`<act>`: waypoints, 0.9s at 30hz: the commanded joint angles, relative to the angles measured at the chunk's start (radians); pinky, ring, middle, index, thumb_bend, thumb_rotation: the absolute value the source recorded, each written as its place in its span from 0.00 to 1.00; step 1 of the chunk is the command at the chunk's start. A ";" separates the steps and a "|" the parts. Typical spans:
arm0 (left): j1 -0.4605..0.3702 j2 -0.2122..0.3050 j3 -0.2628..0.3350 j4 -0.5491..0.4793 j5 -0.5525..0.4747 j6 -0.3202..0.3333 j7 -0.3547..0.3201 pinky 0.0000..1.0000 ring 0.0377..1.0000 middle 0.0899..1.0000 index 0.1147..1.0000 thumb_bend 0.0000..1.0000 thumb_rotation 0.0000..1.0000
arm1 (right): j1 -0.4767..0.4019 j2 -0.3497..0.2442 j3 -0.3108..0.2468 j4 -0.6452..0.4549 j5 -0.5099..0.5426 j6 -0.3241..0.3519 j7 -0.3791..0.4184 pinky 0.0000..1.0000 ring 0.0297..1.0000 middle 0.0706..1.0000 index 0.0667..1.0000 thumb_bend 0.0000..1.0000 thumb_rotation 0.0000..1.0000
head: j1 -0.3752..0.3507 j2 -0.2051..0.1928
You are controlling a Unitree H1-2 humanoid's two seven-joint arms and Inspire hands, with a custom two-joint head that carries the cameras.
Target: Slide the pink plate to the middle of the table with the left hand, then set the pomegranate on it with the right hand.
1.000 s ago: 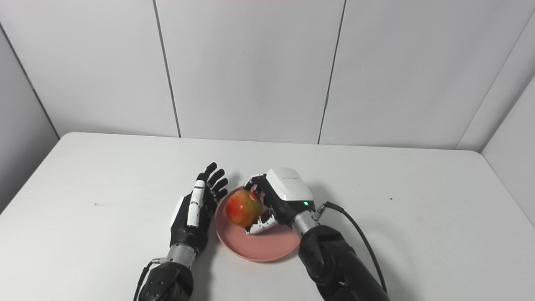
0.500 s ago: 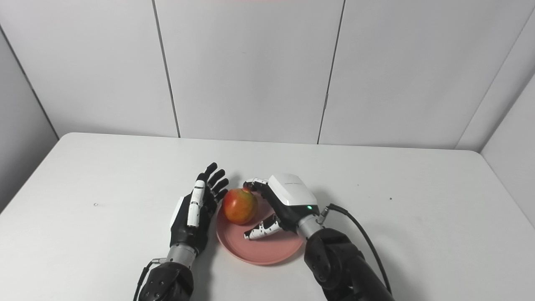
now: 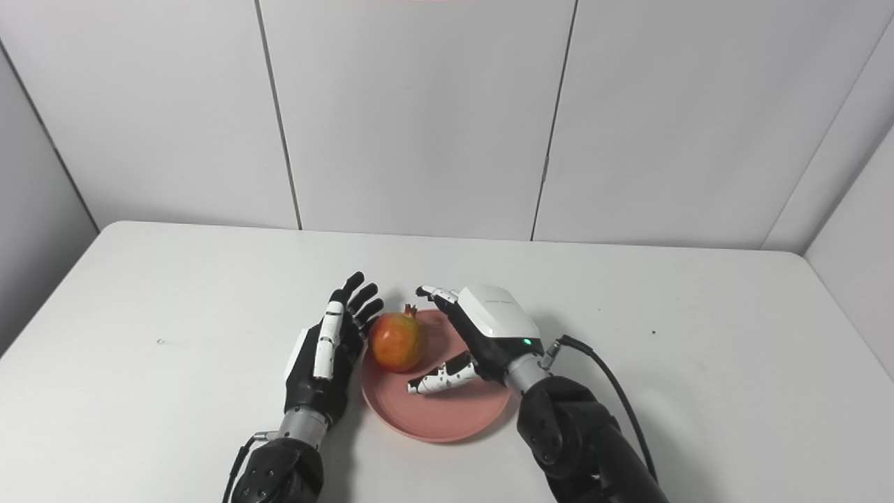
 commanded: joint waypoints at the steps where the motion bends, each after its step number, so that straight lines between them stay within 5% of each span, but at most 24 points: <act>1: 0.001 0.001 -0.002 -0.006 0.010 0.012 0.004 0.91 0.90 0.91 0.89 0.41 1.00 | -0.037 0.002 -0.029 -0.047 0.011 0.018 -0.004 0.73 0.82 0.86 0.86 1.00 0.40 | 0.001 0.000; 11: 0.003 0.004 0.000 -0.009 0.003 0.005 -0.003 0.90 0.91 0.91 0.90 0.41 1.00 | -0.043 -0.007 -0.084 -0.168 0.020 0.053 0.030 0.69 0.79 0.84 0.88 1.00 0.43 | -0.008 -0.008; 17: 0.009 0.012 -0.007 -0.033 0.012 0.002 -0.005 0.92 0.92 0.93 0.91 0.42 1.00 | -0.023 -0.022 -0.156 -0.256 0.075 0.057 0.029 0.75 0.83 0.87 0.88 1.00 0.44 | -0.012 -0.013; 27: 0.022 0.031 -0.022 -0.086 0.033 -0.009 -0.012 0.95 0.94 0.96 0.95 0.43 1.00 | 0.072 0.011 -0.260 -0.308 0.148 0.053 -0.052 0.75 0.83 0.86 0.88 0.99 0.52 | -0.027 -0.022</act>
